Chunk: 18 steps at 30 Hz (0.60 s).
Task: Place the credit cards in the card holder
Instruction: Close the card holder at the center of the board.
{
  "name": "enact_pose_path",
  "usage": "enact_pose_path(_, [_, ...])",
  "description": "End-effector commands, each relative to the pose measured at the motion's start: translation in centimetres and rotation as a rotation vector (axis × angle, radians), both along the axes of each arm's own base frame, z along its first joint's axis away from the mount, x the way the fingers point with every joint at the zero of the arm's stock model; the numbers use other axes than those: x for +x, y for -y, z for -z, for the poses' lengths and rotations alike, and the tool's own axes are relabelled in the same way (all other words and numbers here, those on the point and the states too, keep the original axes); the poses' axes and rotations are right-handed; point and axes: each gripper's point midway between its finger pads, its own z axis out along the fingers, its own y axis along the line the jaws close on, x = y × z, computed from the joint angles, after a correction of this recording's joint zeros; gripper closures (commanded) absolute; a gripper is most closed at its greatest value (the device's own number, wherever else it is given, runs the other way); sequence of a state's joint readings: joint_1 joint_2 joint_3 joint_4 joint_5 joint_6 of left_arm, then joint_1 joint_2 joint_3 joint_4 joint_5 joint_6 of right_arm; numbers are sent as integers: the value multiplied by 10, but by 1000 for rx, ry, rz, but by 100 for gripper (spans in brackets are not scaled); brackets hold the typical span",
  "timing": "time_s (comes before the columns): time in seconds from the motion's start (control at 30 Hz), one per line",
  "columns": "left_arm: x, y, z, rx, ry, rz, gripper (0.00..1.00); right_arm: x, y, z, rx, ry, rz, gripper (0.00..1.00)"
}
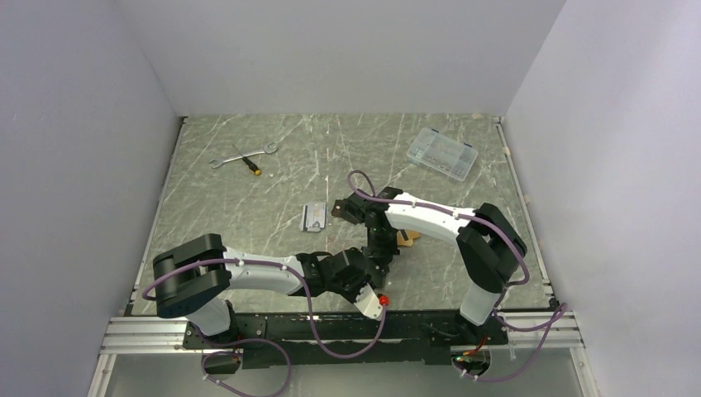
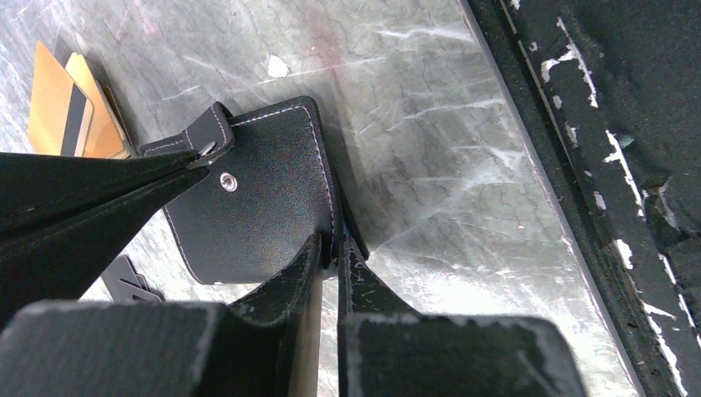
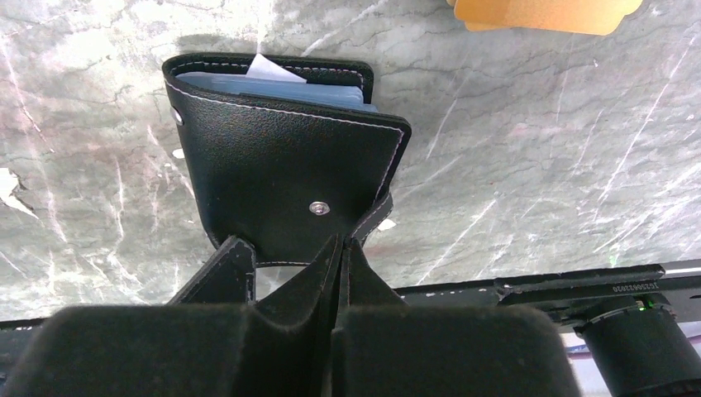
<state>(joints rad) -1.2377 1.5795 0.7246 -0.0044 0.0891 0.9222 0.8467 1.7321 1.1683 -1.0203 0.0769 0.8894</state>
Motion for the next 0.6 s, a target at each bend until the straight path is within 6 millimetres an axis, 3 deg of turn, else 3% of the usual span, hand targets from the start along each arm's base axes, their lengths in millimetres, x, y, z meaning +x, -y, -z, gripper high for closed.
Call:
enact_pose_path(0.0, [-12, -49, 43, 209, -68, -22, 100, 7, -25, -14, 104, 21, -7, 100])
enact_pose_path(0.57, [-12, -49, 43, 212, -68, -24, 100, 15, -29, 1, 88, 7, -23, 100])
